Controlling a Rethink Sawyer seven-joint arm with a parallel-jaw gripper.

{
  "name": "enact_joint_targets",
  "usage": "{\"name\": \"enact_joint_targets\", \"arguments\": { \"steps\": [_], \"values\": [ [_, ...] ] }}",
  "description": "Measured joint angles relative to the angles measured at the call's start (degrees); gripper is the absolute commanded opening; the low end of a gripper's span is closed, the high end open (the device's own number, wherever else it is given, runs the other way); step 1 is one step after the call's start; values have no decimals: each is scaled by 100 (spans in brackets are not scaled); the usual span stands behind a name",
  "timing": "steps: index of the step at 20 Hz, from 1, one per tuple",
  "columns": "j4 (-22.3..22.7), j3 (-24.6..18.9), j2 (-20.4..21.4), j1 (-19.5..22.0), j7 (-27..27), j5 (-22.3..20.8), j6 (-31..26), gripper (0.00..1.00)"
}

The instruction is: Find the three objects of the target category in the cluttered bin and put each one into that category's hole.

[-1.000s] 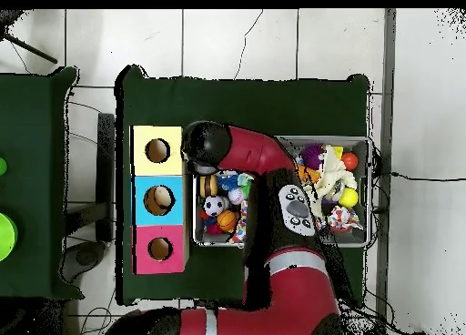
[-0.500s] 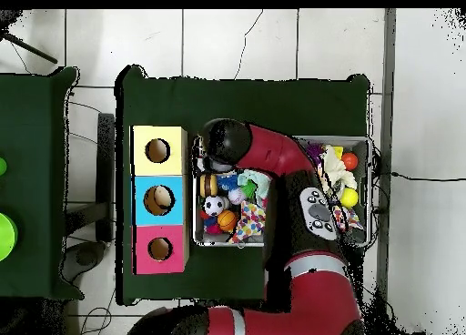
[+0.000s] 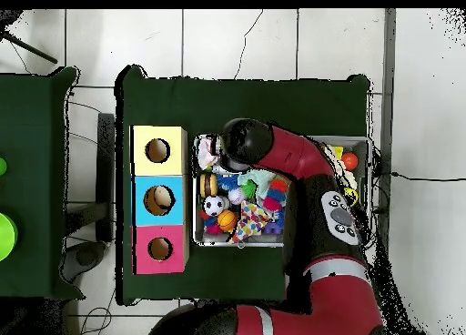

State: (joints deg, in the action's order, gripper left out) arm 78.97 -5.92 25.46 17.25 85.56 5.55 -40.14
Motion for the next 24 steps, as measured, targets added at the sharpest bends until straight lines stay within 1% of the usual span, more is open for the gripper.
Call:
{"name": "enact_joint_targets", "arguments": {
  "steps": [14,20,24],
  "values": [
    [2,0,0,-19,0,0,12,0],
    [-10,-2,-1,-118,0,11,11,0],
    [-19,-1,-1,-198,0,93,6,0]
  ]
}}
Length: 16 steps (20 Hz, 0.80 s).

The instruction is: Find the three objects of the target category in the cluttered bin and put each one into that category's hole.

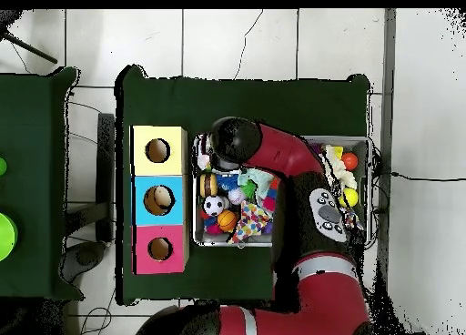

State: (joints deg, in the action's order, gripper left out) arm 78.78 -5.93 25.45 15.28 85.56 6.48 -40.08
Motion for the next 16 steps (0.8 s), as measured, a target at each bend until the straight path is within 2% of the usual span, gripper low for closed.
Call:
{"name": "enact_joint_targets", "arguments": {
  "steps": [4,7,16],
  "values": [
    [-60,0,-7,-45,0,79,-90,0],
    [-237,1,-36,-95,0,138,-359,0],
    [-1086,2,-150,-282,3,393,-1713,0]
  ]
}}
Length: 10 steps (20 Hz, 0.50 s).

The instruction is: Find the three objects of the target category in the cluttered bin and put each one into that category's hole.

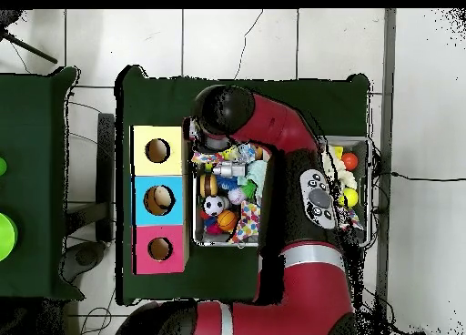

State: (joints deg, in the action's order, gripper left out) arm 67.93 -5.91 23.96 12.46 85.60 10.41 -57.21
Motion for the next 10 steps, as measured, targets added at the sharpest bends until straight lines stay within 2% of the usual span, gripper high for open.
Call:
{"name": "enact_joint_targets", "arguments": {
  "steps": [10],
  "values": [
    [-630,1,-79,-50,5,212,-545,0]
  ]
}}
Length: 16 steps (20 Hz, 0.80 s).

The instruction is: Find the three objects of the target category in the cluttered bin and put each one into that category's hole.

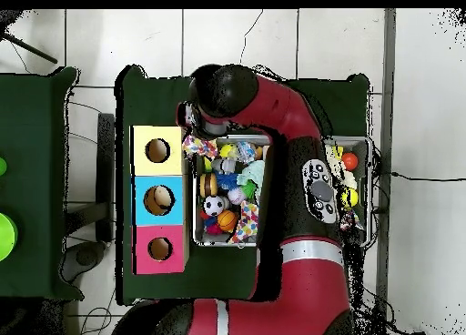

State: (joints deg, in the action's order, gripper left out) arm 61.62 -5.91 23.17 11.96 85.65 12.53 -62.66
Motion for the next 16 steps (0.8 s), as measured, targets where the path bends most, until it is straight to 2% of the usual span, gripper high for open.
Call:
{"name": "enact_joint_targets", "arguments": {
  "steps": [7,16],
  "values": [
    [-327,16,-1,-11,0,145,-153,0],
    [-478,36,-2,-35,0,200,-292,0]
  ]
}}
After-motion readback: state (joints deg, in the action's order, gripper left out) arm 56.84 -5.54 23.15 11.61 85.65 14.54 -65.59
